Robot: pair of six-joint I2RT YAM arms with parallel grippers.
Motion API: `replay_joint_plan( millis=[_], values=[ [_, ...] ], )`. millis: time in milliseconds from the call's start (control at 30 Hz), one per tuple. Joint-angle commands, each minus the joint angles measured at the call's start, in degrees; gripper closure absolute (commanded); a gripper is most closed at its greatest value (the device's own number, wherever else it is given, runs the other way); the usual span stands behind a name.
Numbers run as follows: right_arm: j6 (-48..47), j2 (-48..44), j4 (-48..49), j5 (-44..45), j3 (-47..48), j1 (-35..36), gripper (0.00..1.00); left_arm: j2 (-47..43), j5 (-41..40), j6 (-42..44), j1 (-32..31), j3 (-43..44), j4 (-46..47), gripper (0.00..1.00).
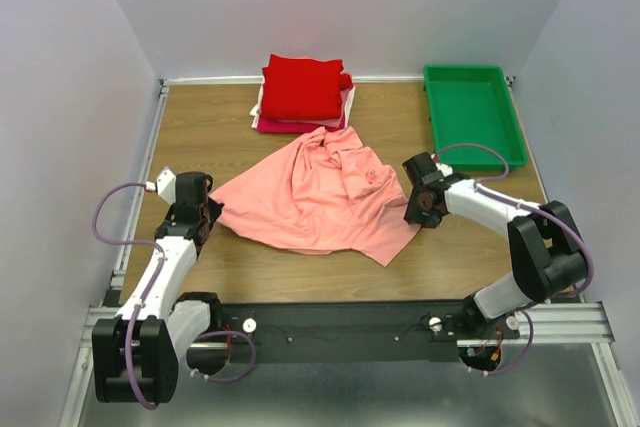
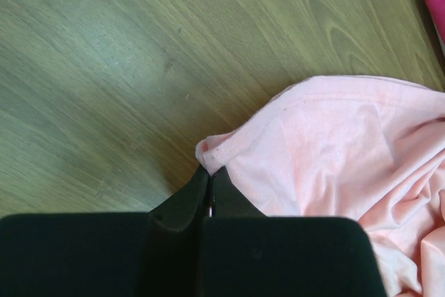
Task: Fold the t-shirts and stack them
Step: Flatten the tshirt out
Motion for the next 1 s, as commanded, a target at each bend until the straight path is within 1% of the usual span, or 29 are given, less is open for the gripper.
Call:
replay_joint_plan(
  millis=[0, 67, 100, 133, 167, 200, 233, 267, 333, 367, 400, 533, 667, 700, 800, 967],
  values=[
    [-1.02, 5.91, 3.53, -2.48, -1.90, 0.03, 0.68, -1.24, -1.08, 0.79, 0.29, -1.57, 1.96, 1.00],
    [-1.28, 5.75, 5.20, -3.19, -2.42, 0.03, 0.76, -1.24, -0.99, 0.70, 0.29, -1.57, 2.14, 1.00],
    [-1.54, 4.96, 5.47, -2.93, -2.51, 0.12, 0.85, -1.15, -0.64, 0.70, 0.38, -1.57, 2.23, 1.00],
    [-1.72, 4.17, 5.56, -2.67, -2.69, 0.12, 0.91, -1.15, -0.03, 0.70, 0.29, -1.83, 2.66, 1.00],
    [-1.98, 3.38, 5.73, -2.14, -2.86, 0.12, 0.98, -1.23, 2.59, 0.88, 0.29, -2.10, 4.41, 1.00],
    [-2.59, 2.15, 5.82, -0.92, -3.04, 0.12, 1.00, -1.32, 4.70, 1.14, 0.38, -2.80, 5.56, 1.00],
    [-2.86, 0.92, 5.82, -0.30, -3.13, 0.12, 1.00, -1.93, 6.81, 2.01, 0.29, -3.24, 7.13, 1.00],
    [-3.47, -1.79, 5.82, 0.93, -3.30, 0.12, 1.00, -2.37, 10.84, 2.02, 0.29, -4.72, 10.54, 1.00],
    [-4.09, -5.65, 5.82, 1.90, -3.39, 0.12, 1.00, -3.69, 14.89, 1.75, 0.29, -5.79, 13.11, 1.00],
    [-4.44, -6.81, 5.91, 2.25, -3.48, 0.12, 0.99, -4.04, 16.40, 2.19, 0.29, -6.31, 15.82, 1.00],
    [-5.05, -7.95, 6.08, 2.95, -3.57, 0.12, 0.99, -4.40, 16.85, 2.02, 0.12, -7.02, 16.37, 1.00],
    [-5.94, -12.97, 6.52, 4.45, -4.62, 0.03, 1.00, -4.40, 15.19, 2.90, -1.46, -5.71, 15.77, 1.00],
    [-6.38, -17.88, 6.96, 8.40, -5.67, 0.12, 1.00, -3.44, 14.92, 3.34, -2.25, -2.47, 13.58, 1.00],
    [-6.64, -19.98, 7.05, 9.19, -5.94, 0.12, 0.99, -3.52, 13.09, 3.25, -2.26, -1.84, 12.87, 1.00],
    [-7.08, -23.69, 7.66, 10.78, -6.56, 0.12, 1.00, -4.40, 12.90, 3.08, -2.34, 0.61, 11.73, 1.00],
    [-7.87, -32.37, 9.86, 9.03, -5.51, 0.12, 1.00, -6.86, 13.69, 5.36, -3.04, 6.06, 10.67, 1.00]
  ],
)
